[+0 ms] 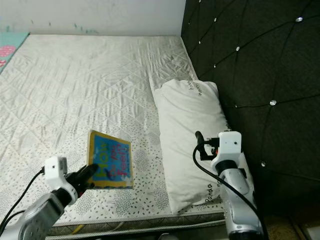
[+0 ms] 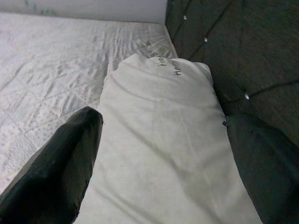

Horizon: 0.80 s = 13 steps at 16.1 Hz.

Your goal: Clean up the room

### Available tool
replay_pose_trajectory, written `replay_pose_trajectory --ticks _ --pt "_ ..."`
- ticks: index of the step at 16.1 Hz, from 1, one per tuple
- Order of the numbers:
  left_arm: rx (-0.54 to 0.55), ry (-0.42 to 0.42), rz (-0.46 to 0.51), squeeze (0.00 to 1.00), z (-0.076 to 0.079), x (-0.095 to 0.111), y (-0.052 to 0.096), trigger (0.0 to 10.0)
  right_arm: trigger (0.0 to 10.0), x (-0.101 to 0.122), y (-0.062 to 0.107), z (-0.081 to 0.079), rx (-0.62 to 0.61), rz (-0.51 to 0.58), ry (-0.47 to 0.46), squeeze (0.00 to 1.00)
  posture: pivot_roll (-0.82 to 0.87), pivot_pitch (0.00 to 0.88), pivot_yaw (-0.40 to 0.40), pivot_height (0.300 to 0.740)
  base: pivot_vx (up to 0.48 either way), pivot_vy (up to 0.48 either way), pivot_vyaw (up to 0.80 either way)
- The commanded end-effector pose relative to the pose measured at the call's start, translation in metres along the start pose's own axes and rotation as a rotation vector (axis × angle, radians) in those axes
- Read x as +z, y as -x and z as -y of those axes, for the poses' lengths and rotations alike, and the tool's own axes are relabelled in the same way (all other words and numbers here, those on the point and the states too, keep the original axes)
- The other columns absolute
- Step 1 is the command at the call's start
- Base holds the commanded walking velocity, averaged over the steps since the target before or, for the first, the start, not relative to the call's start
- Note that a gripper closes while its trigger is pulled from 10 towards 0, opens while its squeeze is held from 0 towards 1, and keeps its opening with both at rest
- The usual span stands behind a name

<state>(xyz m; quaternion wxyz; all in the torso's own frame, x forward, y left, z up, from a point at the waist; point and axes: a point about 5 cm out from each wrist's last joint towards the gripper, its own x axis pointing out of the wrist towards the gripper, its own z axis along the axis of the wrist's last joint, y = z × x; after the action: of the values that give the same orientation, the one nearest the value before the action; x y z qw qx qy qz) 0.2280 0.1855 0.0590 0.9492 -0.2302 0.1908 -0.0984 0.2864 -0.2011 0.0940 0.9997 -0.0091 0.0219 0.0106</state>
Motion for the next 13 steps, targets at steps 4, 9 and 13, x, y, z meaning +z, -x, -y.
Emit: replay_pose_trajectory --ticks 4,9,13 --pt "-0.015 -0.041 0.123 0.0 0.004 0.017 0.009 10.0 10.0 0.002 0.006 0.0 -0.027 0.005 -0.023 0.0 -0.14 0.117 -0.006 0.74 0.0 0.0 0.0" --pt "0.004 -0.069 0.164 0.0 0.004 0.022 0.006 10.0 10.0 0.004 0.005 0.0 -0.025 -0.001 -0.02 0.0 -0.14 0.121 -0.007 0.74 0.0 0.0 0.0" --pt "0.11 -0.166 0.261 0.0 -0.004 0.032 0.017 10.0 10.0 -0.011 0.015 0.002 -0.033 -0.064 -0.006 0.0 -0.14 0.126 -0.004 0.74 0.0 0.0 0.0"
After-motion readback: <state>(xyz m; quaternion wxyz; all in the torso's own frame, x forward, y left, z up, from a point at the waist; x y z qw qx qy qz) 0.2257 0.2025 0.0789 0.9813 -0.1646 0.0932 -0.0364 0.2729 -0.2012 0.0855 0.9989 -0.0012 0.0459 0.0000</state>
